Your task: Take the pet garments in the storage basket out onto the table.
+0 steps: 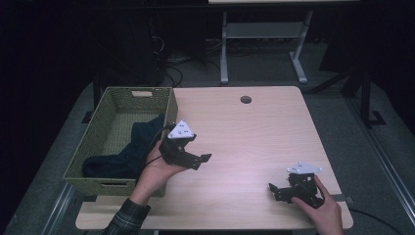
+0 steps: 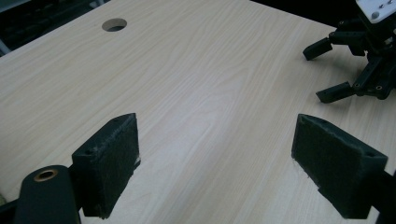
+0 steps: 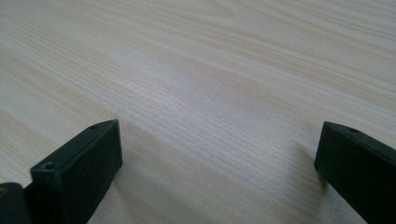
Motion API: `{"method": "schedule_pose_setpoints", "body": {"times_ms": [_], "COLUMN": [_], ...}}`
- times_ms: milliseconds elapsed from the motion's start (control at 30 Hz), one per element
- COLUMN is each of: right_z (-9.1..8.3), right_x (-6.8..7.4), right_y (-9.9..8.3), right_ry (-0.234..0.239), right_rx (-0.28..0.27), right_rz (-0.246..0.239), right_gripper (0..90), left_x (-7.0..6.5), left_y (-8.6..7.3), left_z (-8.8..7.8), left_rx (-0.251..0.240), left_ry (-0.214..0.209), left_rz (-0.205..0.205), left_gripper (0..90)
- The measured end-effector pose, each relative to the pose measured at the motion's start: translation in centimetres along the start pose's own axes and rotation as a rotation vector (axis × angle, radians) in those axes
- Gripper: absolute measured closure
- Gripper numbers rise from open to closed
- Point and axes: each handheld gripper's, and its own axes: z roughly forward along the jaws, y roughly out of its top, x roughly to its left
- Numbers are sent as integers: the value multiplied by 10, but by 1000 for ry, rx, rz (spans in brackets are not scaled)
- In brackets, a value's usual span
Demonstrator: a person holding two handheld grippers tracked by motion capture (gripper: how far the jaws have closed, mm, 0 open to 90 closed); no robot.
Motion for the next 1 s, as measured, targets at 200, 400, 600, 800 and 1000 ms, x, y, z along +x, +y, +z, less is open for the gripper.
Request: {"method": "schedule_pose_setpoints", "body": {"times_ms": [200,400,600,800,1000], "right_z": [0,0,0,0,0], "right_x": [0,0,0,0,0], "right_y": [0,0,0,0,0], "right_ry": [1,1,1,1,1], "right_rx": [-1,-1,-1,-1,-1], "right_rz": [-2,-3,-2,-2,-2], "right_gripper": [4,5,4,4,4], "left_x": [8,19,25,31,37], "left_y": [6,11,11,7,2], "left_z": [-8,-17,-24,-30,-40], "left_rx": [-4,-15,-12,-2,1], "left_ry": [-2,2,10,20,32], "left_rz": [-9,-21,-18,-32,-42], "left_gripper": [145,145,167,167,185]}}
